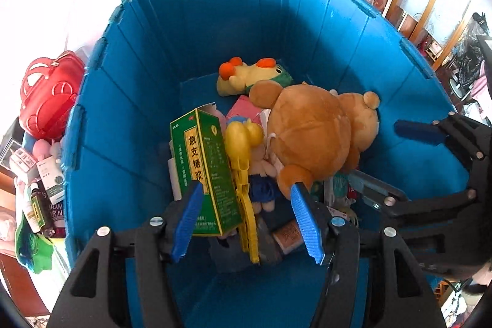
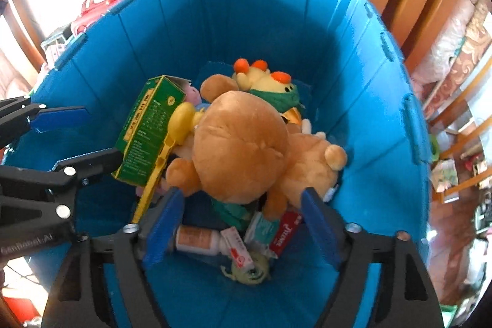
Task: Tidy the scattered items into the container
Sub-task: 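Open both tools to drop the box and clip into the crate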
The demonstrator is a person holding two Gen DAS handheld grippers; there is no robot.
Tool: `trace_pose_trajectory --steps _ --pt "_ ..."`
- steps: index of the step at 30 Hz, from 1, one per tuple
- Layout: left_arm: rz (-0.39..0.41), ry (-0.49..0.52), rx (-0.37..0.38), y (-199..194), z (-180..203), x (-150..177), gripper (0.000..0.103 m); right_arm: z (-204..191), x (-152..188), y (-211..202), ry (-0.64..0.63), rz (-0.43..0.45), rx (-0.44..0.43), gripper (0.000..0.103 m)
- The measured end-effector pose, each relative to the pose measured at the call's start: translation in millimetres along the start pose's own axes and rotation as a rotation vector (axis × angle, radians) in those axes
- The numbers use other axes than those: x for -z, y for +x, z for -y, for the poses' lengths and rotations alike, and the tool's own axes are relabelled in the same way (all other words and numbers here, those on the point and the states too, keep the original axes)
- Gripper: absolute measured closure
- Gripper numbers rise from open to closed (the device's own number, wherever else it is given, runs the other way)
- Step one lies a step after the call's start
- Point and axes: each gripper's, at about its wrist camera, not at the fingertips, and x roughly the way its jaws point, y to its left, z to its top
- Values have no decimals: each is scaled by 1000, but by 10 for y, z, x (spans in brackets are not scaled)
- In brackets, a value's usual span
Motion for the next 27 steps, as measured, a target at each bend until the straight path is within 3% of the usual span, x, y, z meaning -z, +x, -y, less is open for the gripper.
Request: trace_pose_trajectory --steps 2,6,12,17,20,24,27 --pt "36 1 -1 -131 -10 74 45 4 71 -120 3 25 -15 0" --pt "133 -9 -19 -415 -30 256 45 -42 241 -363 -6 93 -28 0" --pt "292 -55 -76 -746 -54 570 31 -149 544 -619 -10 217 -39 0" --pt "420 -146 -93 -902 -116 854 30 -198 732 -712 24 313 -55 0" --pt "521 -237 -183 -963 -158 1039 30 -216 772 -740 51 365 -76 0" --pt "535 -333 -184 -1017 -340 1205 30 -282 749 -707 45 402 -136 0" --pt "531 -394 -234 -1079 -515 1326 30 -389 724 -661 28 402 -168 0"
